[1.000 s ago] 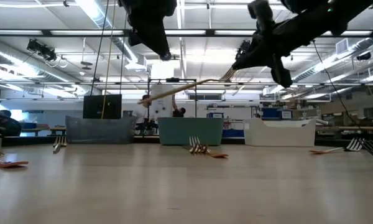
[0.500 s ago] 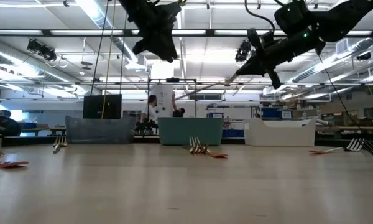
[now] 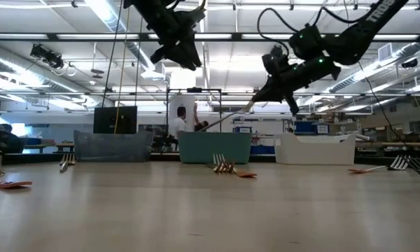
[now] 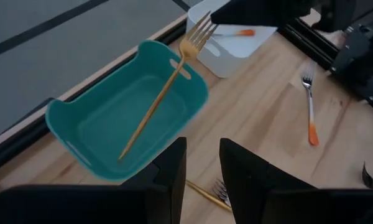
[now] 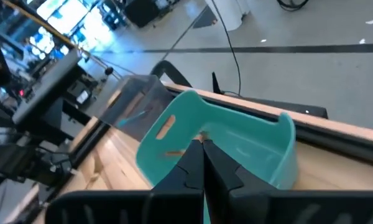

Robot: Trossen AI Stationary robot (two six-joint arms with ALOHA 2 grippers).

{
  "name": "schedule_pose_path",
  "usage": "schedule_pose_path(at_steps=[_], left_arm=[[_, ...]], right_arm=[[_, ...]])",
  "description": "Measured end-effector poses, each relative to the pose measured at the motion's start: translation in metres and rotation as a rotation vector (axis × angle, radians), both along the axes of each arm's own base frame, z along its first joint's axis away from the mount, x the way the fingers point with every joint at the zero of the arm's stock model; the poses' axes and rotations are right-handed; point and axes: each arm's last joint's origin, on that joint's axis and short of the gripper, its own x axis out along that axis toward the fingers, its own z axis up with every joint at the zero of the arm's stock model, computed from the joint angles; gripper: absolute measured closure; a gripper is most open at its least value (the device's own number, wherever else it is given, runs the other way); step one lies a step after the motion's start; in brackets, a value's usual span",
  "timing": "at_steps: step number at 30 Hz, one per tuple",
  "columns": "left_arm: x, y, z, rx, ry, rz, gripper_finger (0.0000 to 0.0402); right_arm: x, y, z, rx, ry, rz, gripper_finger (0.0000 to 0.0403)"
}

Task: Sort silverware by color (type)
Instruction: Put the gold fork into the green bin, then put the blue fork into the black bin

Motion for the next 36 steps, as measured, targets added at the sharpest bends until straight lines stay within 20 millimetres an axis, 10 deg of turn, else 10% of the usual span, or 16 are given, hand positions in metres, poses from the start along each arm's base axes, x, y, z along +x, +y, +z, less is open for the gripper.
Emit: schedule_pose_path(at_steps=[21,36], left_arm=[[-0.002,0.003,0.000,0.000,0.005,0.007,0.0297],[-0.016,-0.007,-0.015,-0.154,0.184,0.085,0.0297]], right_arm=[[0.023,-0.038,-0.012,0.015,0.028,0.103,0.0310],[-0.022,-0.043,0.070,-0.309,-0.243,0.070,0.0284]])
